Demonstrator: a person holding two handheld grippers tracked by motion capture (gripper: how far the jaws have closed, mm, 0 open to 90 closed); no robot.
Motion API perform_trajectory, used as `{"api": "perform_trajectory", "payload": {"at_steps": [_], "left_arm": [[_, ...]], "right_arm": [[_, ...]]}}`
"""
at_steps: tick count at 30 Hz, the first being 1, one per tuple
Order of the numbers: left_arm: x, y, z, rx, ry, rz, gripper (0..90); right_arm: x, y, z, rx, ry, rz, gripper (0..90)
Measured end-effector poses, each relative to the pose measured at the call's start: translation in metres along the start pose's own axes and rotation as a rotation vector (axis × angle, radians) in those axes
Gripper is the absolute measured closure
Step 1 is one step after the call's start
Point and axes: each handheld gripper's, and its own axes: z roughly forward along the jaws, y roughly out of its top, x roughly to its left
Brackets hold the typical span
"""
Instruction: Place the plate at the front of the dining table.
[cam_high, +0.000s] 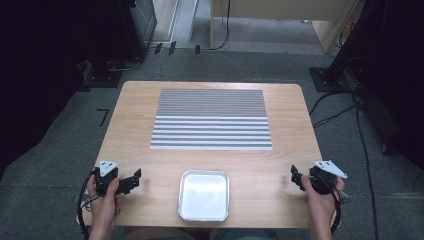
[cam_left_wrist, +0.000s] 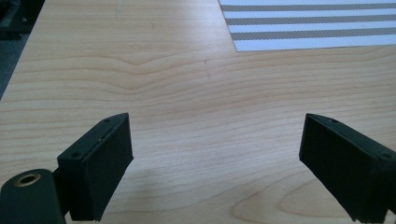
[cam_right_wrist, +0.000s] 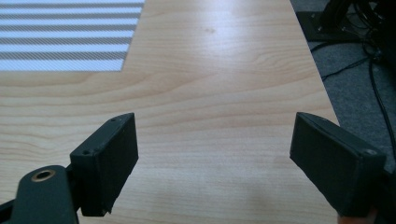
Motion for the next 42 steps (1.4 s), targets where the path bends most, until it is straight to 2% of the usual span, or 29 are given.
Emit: {"api": "perform_trajectory", "payload": {"at_steps": [14, 23, 31, 42], "left_arm": [[-0.018, 0.007, -0.007, -0.019, -0.041, 0.019, 9.4], [-0.03, 0.01, -0.011, -0.027, -0.071, 0.038, 9.5], [-0.039, 0.01, -0.012, -0.026, -0.093, 0.038, 9.5], [-0.053, 0.011, -0.014, -0.028, -0.126, 0.059, 9.5]], "right_arm": [[0.01, 0.007, -0.012, -0.031, 0.025, -0.006, 15.3], [0.024, 0.009, -0.015, -0.039, 0.068, -0.016, 15.2], [0.029, 0.009, -0.016, -0.047, 0.087, -0.014, 15.2], [0.041, 0.009, -0.019, -0.057, 0.124, -0.013, 15.1]]}}
